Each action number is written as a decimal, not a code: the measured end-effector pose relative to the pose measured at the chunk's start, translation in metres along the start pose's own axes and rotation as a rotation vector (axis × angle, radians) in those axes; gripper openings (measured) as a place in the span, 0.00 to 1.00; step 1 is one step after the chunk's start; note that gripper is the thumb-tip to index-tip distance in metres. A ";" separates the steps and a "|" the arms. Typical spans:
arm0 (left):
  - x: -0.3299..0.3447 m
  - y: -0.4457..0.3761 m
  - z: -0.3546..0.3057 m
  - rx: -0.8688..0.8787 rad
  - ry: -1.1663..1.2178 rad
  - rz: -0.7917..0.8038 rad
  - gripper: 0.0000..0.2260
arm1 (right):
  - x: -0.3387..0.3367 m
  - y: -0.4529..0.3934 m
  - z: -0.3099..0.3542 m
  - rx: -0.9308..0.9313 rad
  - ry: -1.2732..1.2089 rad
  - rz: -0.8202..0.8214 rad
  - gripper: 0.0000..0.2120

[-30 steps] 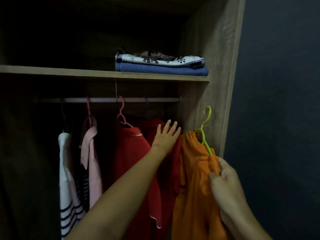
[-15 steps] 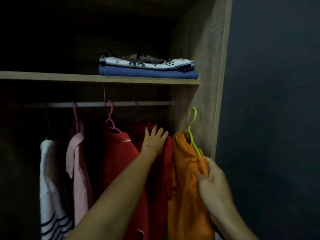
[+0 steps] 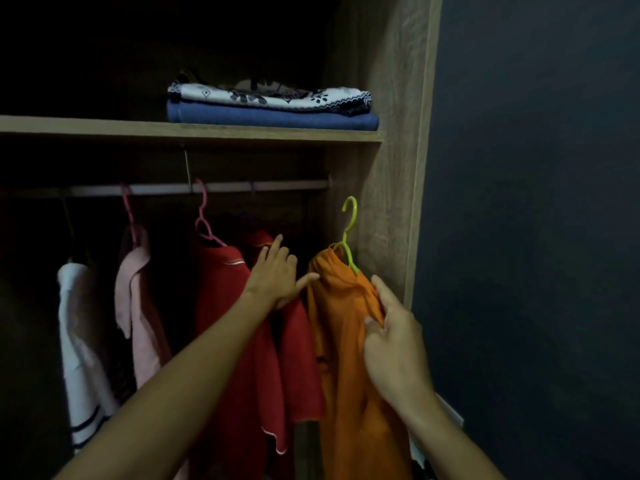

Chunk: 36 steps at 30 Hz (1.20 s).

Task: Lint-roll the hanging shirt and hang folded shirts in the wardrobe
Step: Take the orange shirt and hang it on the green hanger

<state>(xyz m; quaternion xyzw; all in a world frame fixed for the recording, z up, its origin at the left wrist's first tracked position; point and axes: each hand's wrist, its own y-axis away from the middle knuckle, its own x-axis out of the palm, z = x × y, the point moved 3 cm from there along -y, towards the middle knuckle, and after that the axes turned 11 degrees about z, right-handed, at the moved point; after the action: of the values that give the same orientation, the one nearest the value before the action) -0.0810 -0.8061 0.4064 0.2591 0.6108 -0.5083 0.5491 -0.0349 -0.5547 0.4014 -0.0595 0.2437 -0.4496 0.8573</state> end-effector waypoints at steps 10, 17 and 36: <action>0.007 -0.001 0.005 -0.117 -0.055 -0.017 0.34 | 0.010 -0.001 -0.002 -0.028 0.017 -0.004 0.29; -0.004 0.019 0.019 -0.344 0.376 -0.062 0.39 | 0.011 -0.004 0.000 -0.044 -0.003 0.003 0.28; -0.021 0.049 0.041 -0.233 0.371 0.060 0.39 | 0.103 -0.163 0.041 -0.100 0.179 -0.013 0.29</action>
<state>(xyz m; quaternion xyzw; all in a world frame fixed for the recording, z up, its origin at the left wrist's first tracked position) -0.0162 -0.8207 0.4147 0.3008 0.7479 -0.3613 0.4686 -0.0873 -0.7374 0.4525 -0.0634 0.3409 -0.4461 0.8251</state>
